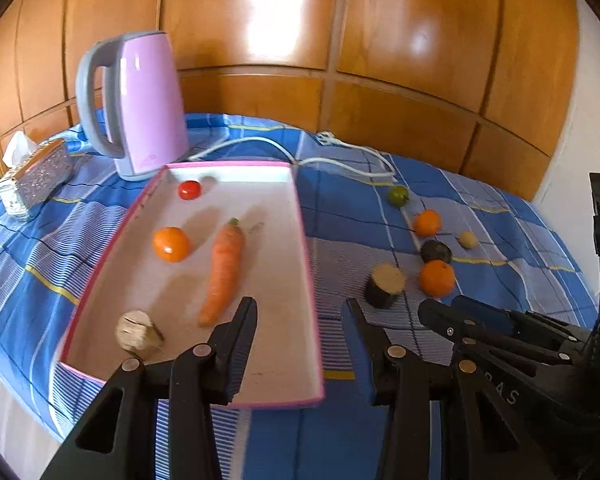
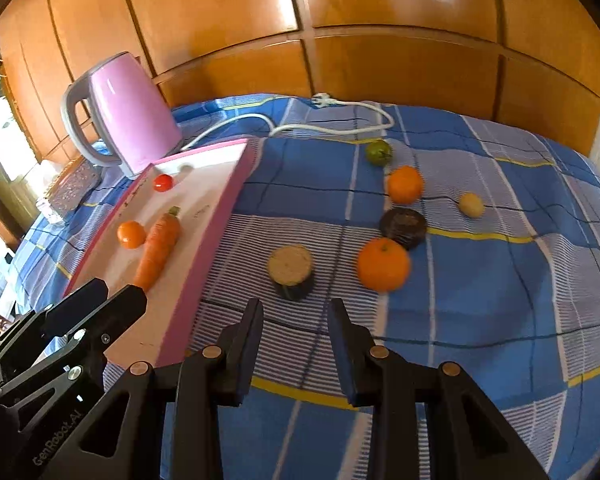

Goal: Organize fruits
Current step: 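Withdraw both tools from the tray toward the remaining produce, then grasp the dark-barked wood round with the left tool while the right tool grasps the stemmed orange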

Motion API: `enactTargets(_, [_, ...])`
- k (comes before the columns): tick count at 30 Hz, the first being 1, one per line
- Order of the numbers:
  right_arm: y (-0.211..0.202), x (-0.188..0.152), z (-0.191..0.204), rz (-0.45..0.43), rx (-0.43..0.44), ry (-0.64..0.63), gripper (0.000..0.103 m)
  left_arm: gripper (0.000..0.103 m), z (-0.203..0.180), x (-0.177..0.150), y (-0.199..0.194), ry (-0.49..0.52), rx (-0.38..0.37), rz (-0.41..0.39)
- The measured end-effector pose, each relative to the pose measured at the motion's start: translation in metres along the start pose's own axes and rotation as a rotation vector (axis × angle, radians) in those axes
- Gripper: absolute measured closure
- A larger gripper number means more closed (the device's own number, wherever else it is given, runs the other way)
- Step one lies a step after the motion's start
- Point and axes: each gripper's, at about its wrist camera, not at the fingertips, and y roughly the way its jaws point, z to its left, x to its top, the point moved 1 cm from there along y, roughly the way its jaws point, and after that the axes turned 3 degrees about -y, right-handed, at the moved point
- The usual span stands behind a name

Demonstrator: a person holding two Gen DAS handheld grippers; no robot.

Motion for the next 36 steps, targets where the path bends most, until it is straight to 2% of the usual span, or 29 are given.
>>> enactTargets(12, [0.005,-0.018,-0.046,0.035,-0.074,0.089,0.069,0.059,-0.032,-0.008,0.015,0.076,-0.07,0.046])
enactTargets(22, [0.01,-0.021,-0.063,0.054,-0.089,0.125,0.069,0.058,-0.059,-0.012,0.038,0.148,-0.118,0.084])
enactTargets(26, [0.013,-0.019,-0.067,0.054,-0.081,0.126,0.066,0.057,-0.063,-0.01,0.05,0.139,-0.129,0.105])
enactTargets(36, [0.018,-0.014,-0.079,0.047,-0.088,0.149,0.066,0.052,-0.071,0.002,0.077,0.14,-0.122,0.1])
